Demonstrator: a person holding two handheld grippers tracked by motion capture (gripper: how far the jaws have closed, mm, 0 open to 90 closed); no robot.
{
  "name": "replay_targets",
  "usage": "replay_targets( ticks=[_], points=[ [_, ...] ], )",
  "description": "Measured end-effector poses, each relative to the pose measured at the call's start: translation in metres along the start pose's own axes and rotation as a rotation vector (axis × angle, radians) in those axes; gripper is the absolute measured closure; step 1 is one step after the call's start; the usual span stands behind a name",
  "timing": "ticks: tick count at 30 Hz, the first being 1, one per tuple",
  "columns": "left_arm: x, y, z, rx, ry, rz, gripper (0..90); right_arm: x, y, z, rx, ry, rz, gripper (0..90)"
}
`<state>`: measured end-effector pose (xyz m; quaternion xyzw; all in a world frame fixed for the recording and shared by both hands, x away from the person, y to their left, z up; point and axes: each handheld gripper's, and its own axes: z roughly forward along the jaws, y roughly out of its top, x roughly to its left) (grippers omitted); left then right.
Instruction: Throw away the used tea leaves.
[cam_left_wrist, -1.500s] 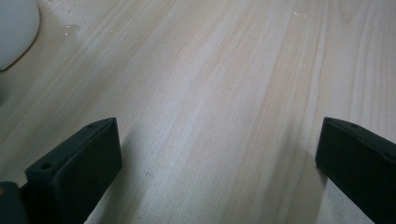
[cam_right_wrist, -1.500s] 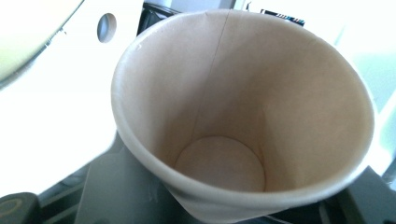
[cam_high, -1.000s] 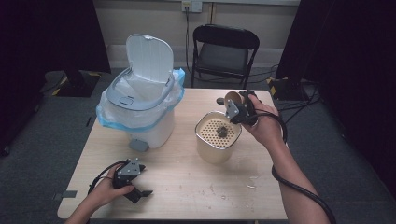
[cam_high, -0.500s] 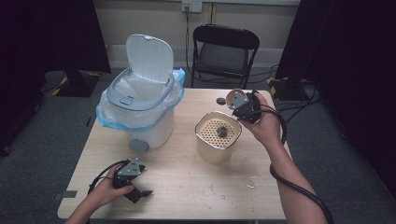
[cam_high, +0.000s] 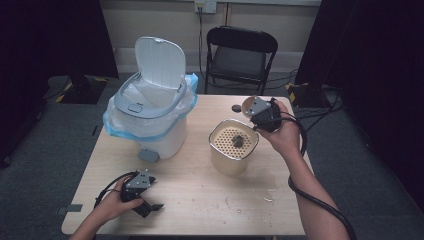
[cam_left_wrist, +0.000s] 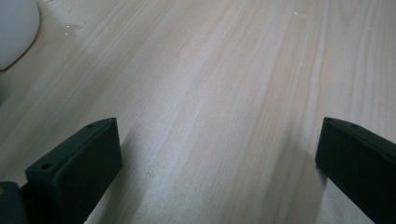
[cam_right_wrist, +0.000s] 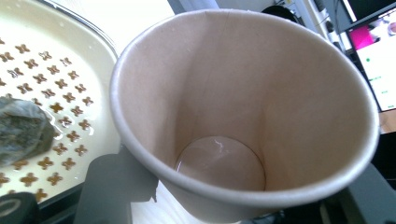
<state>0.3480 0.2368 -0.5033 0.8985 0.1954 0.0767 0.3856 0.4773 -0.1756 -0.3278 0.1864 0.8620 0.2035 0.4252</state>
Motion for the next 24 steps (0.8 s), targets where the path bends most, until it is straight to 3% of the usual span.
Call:
replay_targets(
  ticks=[4, 6, 7, 8, 9, 11, 14, 24],
  points=[
    [0.000, 0.000, 0.000, -0.001, -0.001, 0.000, 0.0, -0.002, -0.001, 0.000, -0.016, 0.019, 0.036, 40.0],
    [0.000, 0.000, 0.000, 0.000, 0.000, 0.000, 0.0, -0.004, -0.001, 0.000, -0.027, 0.041, 0.085, 40.0],
    [0.000, 0.000, 0.000, -0.001, -0.001, 0.000, 0.0, -0.006, -0.001, 0.000, -0.046, 0.059, 0.132, 40.0],
    [0.000, 0.000, 0.000, -0.001, -0.001, 0.000, 0.0, -0.006, -0.001, 0.000, -0.046, 0.059, 0.132, 40.0],
    [0.000, 0.000, 0.000, -0.001, -0.001, 0.000, 0.0, -0.008, -0.001, 0.000, -0.057, 0.071, 0.169, 40.0],
    [0.000, 0.000, 0.000, -0.001, -0.001, 0.000, 0.0, -0.010, -0.001, 0.000, -0.067, 0.082, 0.187, 39.9],
    [0.000, 0.000, 0.000, 0.000, 0.000, 0.000, 0.0, -0.013, 0.000, -0.001, -0.099, 0.123, 0.259, 39.9],
    [0.000, 0.000, 0.000, 0.004, -0.001, 0.003, 0.0, -0.015, 0.005, -0.001, -0.115, 0.163, 0.301, 39.9]
  ],
)
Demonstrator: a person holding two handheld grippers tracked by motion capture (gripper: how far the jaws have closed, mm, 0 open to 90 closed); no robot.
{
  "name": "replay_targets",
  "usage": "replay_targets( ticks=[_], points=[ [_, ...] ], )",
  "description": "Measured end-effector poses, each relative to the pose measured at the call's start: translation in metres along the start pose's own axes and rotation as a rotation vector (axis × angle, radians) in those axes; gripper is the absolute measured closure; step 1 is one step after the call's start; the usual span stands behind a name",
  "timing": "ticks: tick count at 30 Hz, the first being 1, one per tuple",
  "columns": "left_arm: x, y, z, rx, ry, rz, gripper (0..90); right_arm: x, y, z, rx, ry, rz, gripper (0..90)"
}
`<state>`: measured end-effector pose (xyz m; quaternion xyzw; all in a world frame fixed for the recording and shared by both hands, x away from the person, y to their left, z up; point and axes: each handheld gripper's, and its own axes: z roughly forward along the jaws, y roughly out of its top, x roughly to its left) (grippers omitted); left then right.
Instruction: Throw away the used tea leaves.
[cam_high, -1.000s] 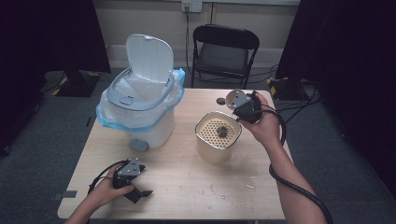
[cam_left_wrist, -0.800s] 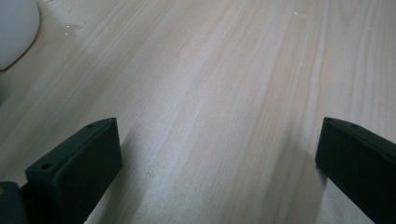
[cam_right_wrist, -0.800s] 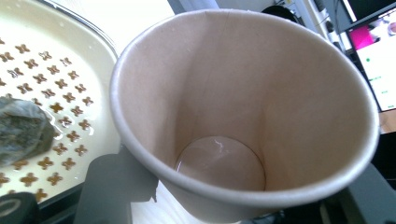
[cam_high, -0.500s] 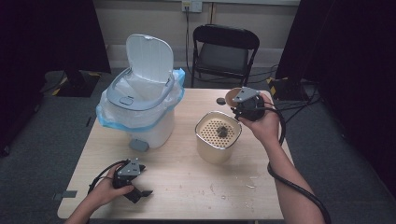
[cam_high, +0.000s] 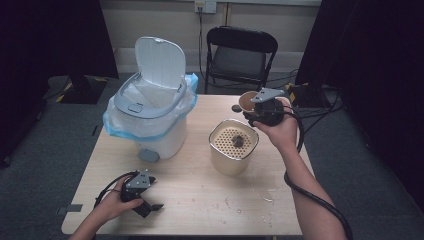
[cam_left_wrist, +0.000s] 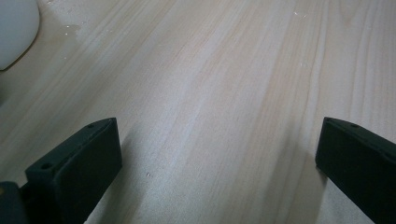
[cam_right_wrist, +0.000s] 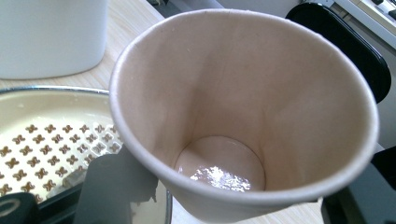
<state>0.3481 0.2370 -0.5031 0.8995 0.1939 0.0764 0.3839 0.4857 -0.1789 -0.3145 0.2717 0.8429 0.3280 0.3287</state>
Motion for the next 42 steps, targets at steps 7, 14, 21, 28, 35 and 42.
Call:
replay_targets(
  ticks=[7, 14, 21, 28, 35, 42],
  points=[
    [0.000, 0.000, 0.000, -0.001, 0.000, 0.000, 0.0, 0.001, 0.008, -0.001, 0.009, 0.004, -0.014, 39.8],
    [0.000, 0.000, 0.000, 0.004, -0.003, 0.002, 0.0, -0.001, 0.015, -0.002, -0.018, 0.045, 0.051, 39.8],
    [0.000, 0.000, 0.000, 0.003, -0.005, 0.001, 0.0, -0.001, 0.018, -0.001, 0.001, 0.082, 0.086, 39.8],
    [0.001, 0.000, -0.001, 0.007, -0.005, 0.004, 0.0, -0.001, 0.022, -0.002, 0.001, 0.126, 0.125, 39.8],
    [0.000, 0.000, 0.000, 0.005, -0.004, 0.004, 0.0, -0.001, 0.029, -0.004, -0.004, 0.159, 0.141, 39.8],
    [0.001, 0.000, -0.001, 0.007, -0.005, 0.005, 0.0, 0.000, 0.037, -0.004, -0.011, 0.178, 0.151, 39.8]
  ],
)
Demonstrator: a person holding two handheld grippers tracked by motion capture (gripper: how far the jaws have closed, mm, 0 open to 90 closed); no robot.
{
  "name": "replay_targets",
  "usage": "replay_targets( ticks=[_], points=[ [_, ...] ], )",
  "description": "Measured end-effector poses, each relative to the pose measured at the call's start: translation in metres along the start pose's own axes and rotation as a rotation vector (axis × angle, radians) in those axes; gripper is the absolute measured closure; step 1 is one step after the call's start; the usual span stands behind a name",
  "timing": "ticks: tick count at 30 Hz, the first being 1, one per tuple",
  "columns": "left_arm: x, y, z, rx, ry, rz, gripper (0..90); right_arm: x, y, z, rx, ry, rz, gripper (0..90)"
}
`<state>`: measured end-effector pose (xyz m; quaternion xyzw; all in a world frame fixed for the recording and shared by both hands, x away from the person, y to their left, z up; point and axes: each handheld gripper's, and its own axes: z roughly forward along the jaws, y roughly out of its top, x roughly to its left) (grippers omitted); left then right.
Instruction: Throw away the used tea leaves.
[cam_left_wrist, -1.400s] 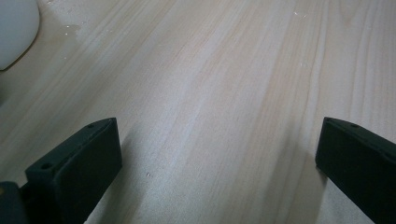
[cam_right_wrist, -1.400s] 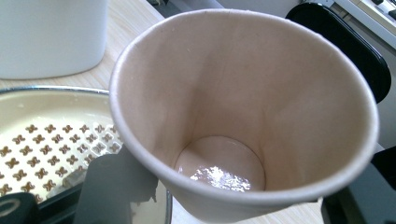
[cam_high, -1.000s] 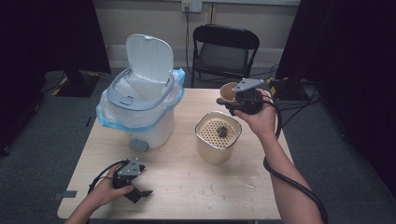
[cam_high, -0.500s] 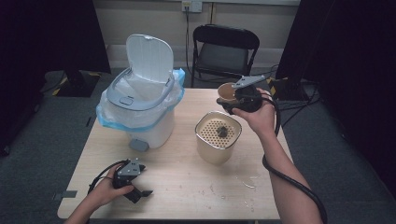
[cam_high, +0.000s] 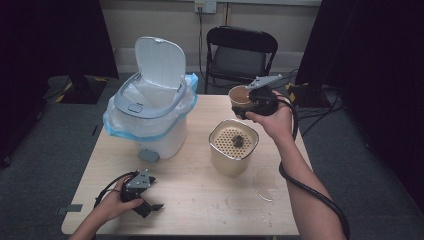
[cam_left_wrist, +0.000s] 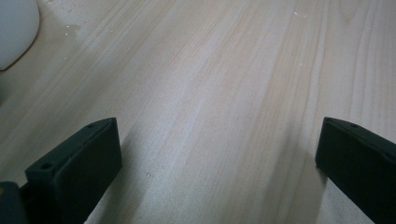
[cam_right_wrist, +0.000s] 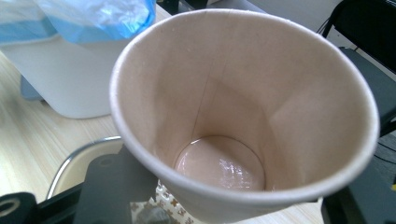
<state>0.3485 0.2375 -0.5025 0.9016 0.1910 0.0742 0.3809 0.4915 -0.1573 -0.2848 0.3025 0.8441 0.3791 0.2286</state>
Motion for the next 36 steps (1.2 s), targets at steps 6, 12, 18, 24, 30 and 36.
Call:
replay_targets(
  ticks=[6, 12, 18, 24, 30, 36],
  points=[
    [0.000, 0.000, 0.000, -0.001, -0.001, 0.000, 0.0, 0.002, 0.006, 0.001, 0.008, 0.003, -0.015, 39.8],
    [0.000, 0.000, 0.000, -0.001, 0.000, 0.000, 0.0, 0.003, 0.014, 0.000, -0.003, 0.019, -0.012, 39.8],
    [0.000, 0.000, 0.000, -0.002, 0.001, 0.000, 0.0, 0.005, 0.020, 0.000, -0.006, 0.028, -0.016, 39.8],
    [0.000, 0.000, 0.000, -0.004, 0.000, -0.002, 0.0, 0.006, 0.027, 0.000, -0.011, 0.044, -0.011, 39.8],
    [0.000, 0.000, 0.000, -0.002, -0.001, -0.002, 0.0, 0.008, 0.038, 0.000, -0.020, 0.056, -0.025, 39.8],
    [0.000, 0.000, 0.001, -0.008, 0.001, -0.003, 0.0, 0.011, 0.044, 0.002, -0.017, 0.062, -0.025, 39.8]
  ],
)
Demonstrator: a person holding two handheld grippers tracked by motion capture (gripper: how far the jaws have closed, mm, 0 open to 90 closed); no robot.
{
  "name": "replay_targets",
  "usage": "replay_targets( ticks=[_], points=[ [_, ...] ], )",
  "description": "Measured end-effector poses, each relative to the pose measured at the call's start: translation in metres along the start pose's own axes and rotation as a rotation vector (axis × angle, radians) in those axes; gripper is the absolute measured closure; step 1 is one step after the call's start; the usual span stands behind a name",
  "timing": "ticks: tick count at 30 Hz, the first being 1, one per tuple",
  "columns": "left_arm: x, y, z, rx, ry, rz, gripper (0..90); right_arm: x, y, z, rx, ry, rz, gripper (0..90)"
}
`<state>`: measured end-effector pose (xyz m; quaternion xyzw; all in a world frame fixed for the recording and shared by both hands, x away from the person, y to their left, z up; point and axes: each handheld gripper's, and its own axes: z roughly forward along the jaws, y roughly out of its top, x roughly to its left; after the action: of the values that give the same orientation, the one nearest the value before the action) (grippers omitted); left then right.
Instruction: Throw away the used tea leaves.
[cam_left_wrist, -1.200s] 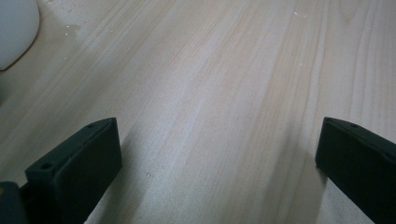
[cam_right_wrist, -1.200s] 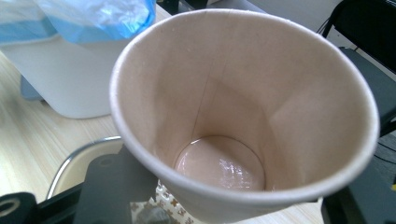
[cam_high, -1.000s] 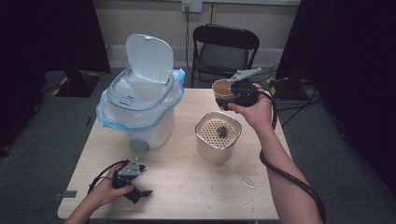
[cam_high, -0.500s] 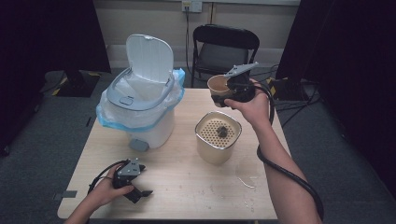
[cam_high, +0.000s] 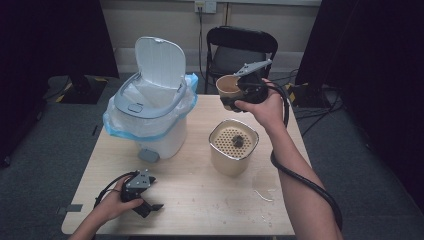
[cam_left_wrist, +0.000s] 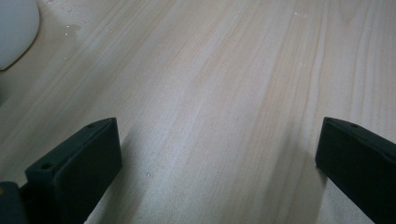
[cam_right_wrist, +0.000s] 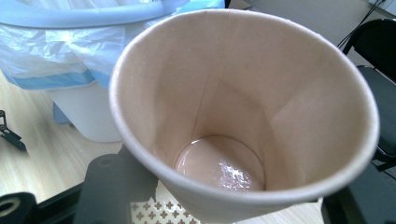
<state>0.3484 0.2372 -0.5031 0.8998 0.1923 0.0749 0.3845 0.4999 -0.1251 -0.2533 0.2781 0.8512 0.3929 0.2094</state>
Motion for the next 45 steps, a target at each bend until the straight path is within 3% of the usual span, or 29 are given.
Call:
replay_targets(
  ticks=[24, 34, 45],
  points=[
    [0.000, 0.000, 0.000, 0.007, -0.005, -0.003, 0.0, 0.006, 0.030, 0.013, -0.024, 0.033, -0.016, 39.7],
    [0.000, 0.000, 0.000, 0.008, -0.005, -0.003, 0.0, 0.016, 0.047, 0.021, -0.035, 0.067, -0.031, 39.6],
    [0.000, 0.000, 0.000, 0.002, -0.007, -0.004, 0.0, 0.020, 0.053, 0.024, -0.041, 0.075, -0.035, 39.6]
  ],
)
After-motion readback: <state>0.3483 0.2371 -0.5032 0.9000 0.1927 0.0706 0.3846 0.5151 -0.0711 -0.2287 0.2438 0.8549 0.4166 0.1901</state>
